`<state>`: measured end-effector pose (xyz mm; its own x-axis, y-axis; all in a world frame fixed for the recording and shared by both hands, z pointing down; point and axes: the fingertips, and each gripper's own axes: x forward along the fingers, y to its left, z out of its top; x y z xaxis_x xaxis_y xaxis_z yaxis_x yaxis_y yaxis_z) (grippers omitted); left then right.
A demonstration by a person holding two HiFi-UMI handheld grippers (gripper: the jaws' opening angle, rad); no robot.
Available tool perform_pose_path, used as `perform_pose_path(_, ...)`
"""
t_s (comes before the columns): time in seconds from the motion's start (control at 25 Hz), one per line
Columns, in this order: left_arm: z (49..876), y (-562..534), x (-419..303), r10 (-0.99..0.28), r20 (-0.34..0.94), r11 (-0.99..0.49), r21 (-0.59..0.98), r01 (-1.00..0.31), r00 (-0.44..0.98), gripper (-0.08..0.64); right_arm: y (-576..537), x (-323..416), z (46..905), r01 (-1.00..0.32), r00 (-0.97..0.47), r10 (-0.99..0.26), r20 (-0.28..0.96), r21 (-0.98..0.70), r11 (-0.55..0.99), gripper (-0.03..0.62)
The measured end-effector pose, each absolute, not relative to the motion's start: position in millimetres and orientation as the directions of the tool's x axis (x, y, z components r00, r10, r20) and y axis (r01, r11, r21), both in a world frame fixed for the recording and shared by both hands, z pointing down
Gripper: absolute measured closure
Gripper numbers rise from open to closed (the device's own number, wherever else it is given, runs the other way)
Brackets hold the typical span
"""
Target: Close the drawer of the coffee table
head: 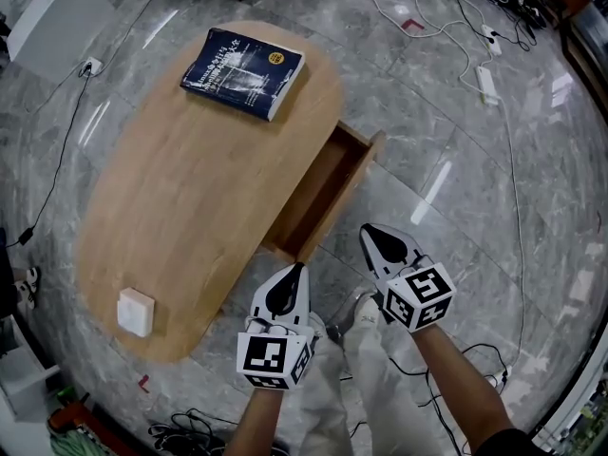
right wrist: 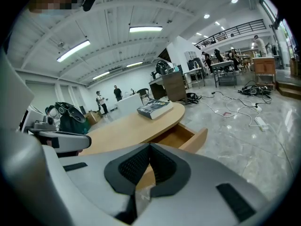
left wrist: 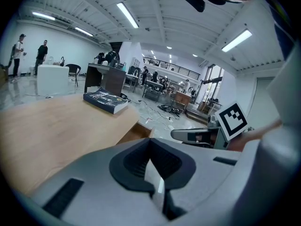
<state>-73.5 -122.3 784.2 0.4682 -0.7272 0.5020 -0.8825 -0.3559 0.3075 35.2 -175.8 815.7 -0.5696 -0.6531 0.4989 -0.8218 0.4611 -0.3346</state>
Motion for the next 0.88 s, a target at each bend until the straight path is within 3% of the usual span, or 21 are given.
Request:
perform_pose_path(0.28,791,-118,-77,-0.728,0.506,-0.342,0.316,-0.885,0.462,0.558,-174,31,840,-0.824,-0.565,-0.628,0.535,-0.325,0.464,0.580)
perform_pose_path(0.88,803,-116,-90,-0.728,0.518,-0.318,0.326,-0.890,0.450,0.558,-174,2,898,-0.767,-0.575,-0.539,0.615,-0.177,0.617,0.580)
